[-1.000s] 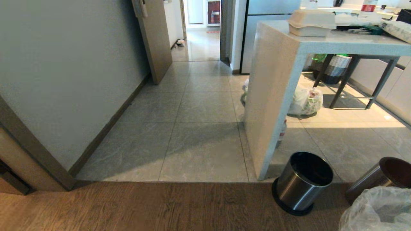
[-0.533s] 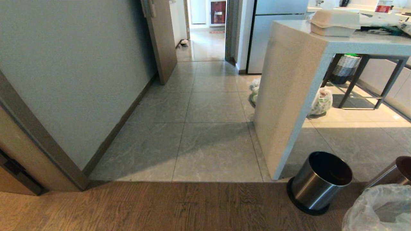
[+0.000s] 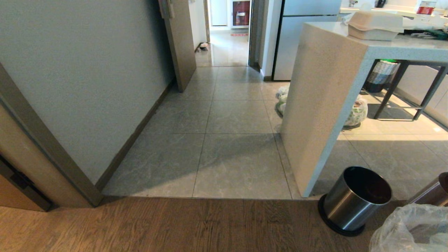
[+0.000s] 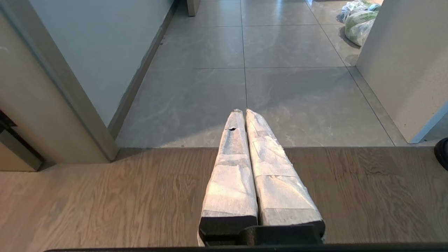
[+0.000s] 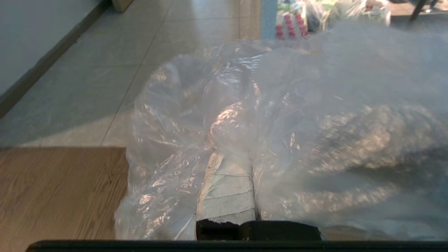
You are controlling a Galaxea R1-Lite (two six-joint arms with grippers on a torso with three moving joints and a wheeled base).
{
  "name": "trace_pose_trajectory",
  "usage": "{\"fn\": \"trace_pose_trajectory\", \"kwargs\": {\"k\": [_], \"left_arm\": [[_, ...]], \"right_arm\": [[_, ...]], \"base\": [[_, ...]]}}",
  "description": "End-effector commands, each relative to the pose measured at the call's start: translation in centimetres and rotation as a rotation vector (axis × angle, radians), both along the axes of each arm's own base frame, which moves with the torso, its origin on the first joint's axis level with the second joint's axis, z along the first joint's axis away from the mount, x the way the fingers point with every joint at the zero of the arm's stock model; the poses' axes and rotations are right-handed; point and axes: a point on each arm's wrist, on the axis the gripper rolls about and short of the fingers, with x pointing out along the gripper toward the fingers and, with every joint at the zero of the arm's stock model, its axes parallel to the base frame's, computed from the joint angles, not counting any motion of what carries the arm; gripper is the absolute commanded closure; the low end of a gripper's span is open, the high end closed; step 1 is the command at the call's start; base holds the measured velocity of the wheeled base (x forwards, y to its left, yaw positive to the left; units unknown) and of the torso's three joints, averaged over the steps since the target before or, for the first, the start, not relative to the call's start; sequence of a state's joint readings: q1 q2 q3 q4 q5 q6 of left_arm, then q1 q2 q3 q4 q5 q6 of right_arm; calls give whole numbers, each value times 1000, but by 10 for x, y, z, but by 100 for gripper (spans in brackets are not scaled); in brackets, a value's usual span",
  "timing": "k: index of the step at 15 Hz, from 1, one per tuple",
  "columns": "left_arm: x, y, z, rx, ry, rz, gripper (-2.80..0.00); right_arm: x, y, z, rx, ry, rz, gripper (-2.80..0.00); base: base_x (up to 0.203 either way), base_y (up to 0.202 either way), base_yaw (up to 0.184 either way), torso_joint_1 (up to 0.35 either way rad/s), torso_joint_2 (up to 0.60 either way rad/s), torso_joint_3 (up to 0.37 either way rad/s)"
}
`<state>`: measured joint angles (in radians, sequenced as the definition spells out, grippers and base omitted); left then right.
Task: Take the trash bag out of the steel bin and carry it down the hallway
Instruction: Put the trash bag at the door
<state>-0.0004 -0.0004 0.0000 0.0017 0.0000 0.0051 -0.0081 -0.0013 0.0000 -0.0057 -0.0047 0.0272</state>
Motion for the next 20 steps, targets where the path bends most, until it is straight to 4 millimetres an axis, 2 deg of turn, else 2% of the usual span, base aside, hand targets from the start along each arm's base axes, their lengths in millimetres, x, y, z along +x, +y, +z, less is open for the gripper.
{"fn": "trace_pose_trajectory", "kwargs": {"k": [1, 20], "left_arm": [[0, 0, 0, 1, 0, 0, 0], [0, 0, 0, -3, 0, 0, 0]], "right_arm": [[0, 0, -1, 0, 2, 1, 0], [0, 0, -1, 3, 1, -1, 0]], "base": [[0, 0, 0, 0, 0, 0], [188, 0, 0, 4, 3, 2]]}}
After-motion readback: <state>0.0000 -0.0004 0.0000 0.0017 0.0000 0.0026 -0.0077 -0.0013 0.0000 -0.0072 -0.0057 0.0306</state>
